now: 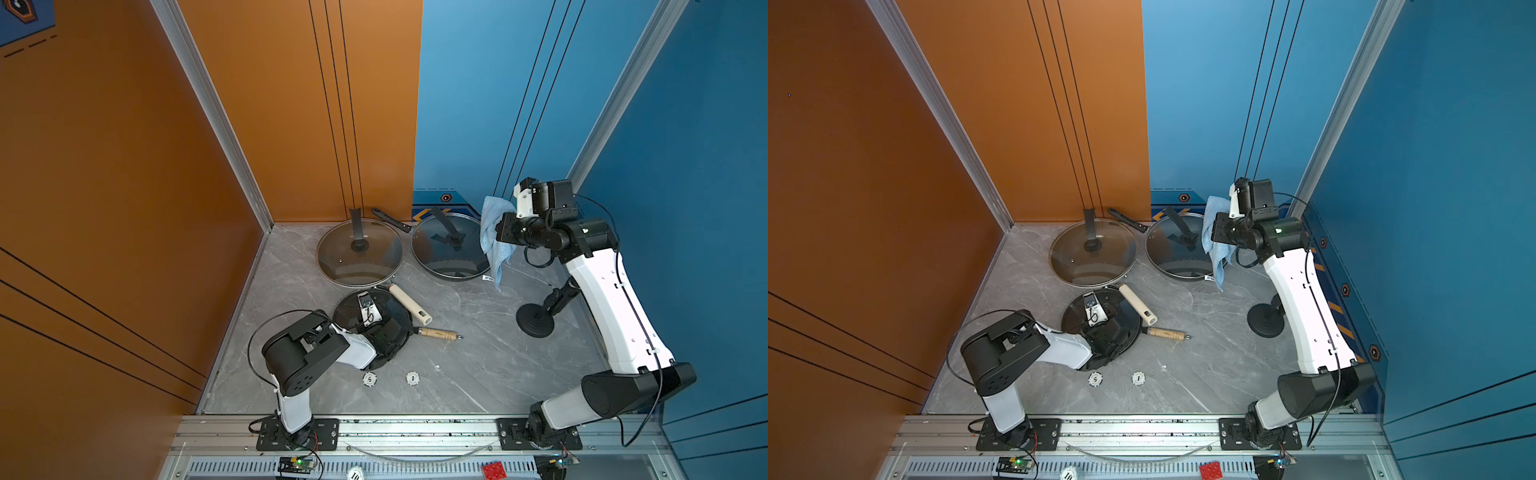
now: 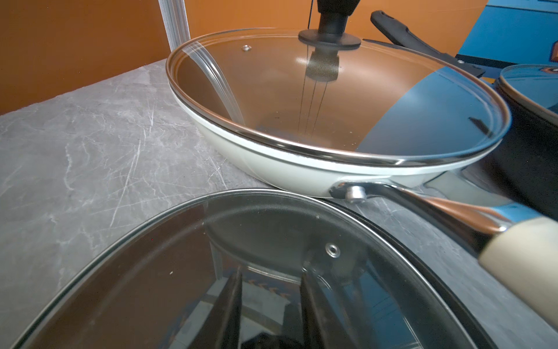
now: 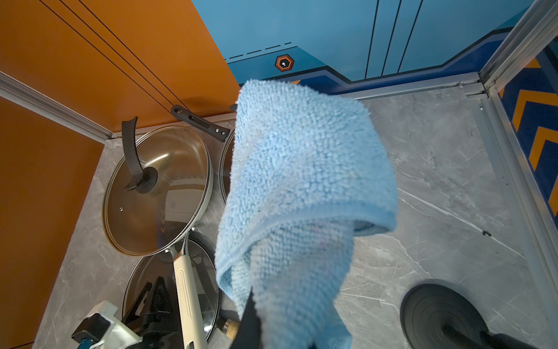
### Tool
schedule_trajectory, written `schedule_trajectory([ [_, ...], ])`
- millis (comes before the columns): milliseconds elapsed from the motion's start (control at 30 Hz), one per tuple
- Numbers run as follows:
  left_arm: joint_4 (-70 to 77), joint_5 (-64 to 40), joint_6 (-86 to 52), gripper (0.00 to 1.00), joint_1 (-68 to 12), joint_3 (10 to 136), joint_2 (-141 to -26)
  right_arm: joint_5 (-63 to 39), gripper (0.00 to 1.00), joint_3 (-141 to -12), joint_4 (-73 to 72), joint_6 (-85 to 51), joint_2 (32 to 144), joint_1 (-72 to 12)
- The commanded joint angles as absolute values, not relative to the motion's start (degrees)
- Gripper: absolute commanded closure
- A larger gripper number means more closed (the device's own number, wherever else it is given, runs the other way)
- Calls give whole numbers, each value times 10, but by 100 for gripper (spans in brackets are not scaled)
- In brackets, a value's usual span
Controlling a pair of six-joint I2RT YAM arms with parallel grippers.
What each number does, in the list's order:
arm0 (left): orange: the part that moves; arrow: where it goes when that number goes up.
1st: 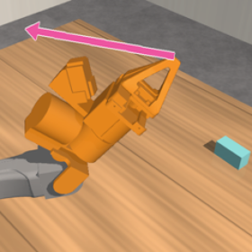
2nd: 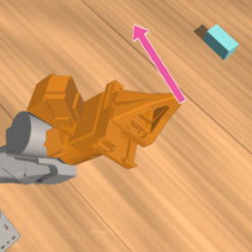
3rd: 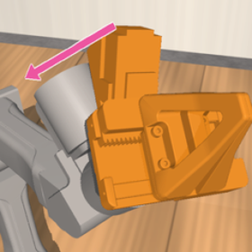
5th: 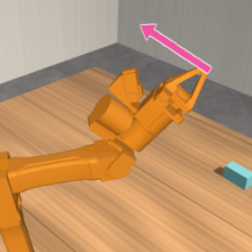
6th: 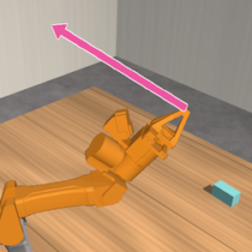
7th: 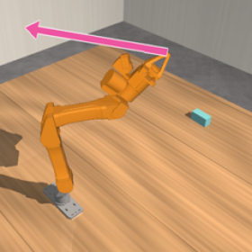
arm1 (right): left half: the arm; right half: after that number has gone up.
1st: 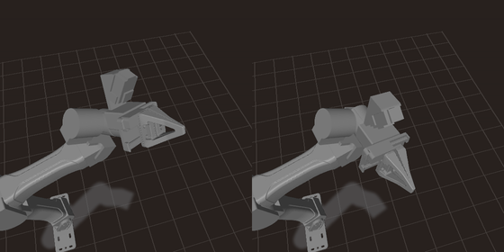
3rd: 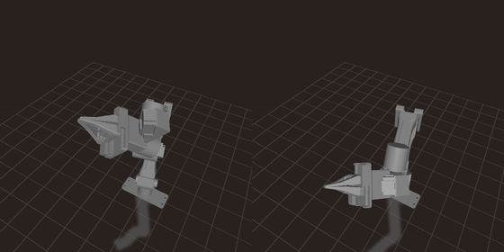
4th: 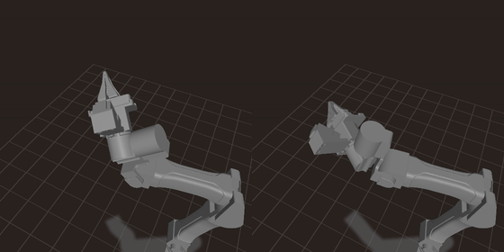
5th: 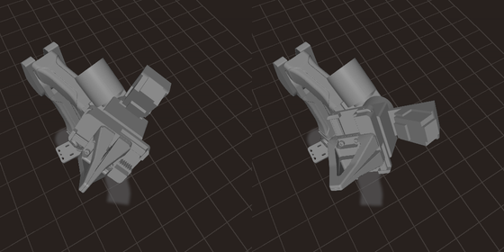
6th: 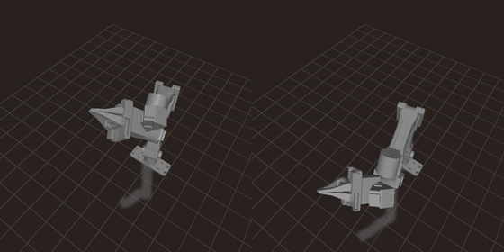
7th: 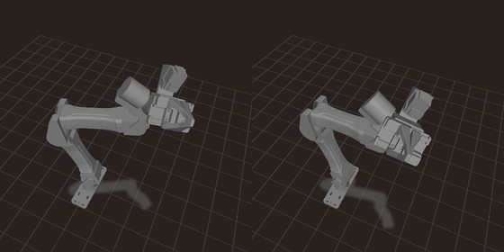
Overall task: Wipe the pot lid with a cloth
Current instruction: Place the pot lid on the cooking pot.
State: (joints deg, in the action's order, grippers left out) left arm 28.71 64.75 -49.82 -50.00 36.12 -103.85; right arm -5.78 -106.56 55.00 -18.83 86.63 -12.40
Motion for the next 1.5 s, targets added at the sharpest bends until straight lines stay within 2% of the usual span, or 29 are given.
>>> schedule_trajectory([
  [0,262,582,-587,67,-522,335,-1054,-57,96,-1081,563,-180,870,-124],
  [233,177,593,-667,67,-573,330,-1041,-52,96,-1077,565,-173,866,-124],
  [400,116,615,-697,66,-578,339,-1036,-59,96,-1076,566,-171,867,-124],
  [700,117,631,-670,66,-569,343,-1017,-62,96,-1076,568,-166,865,-127],
  [1133,195,627,-589,66,-545,350,-1010,-63,95,-1078,569,-158,871,-127],
  [1467,196,626,-604,67,-547,341,-994,-62,96,-1078,575,-150,874,-126],
])
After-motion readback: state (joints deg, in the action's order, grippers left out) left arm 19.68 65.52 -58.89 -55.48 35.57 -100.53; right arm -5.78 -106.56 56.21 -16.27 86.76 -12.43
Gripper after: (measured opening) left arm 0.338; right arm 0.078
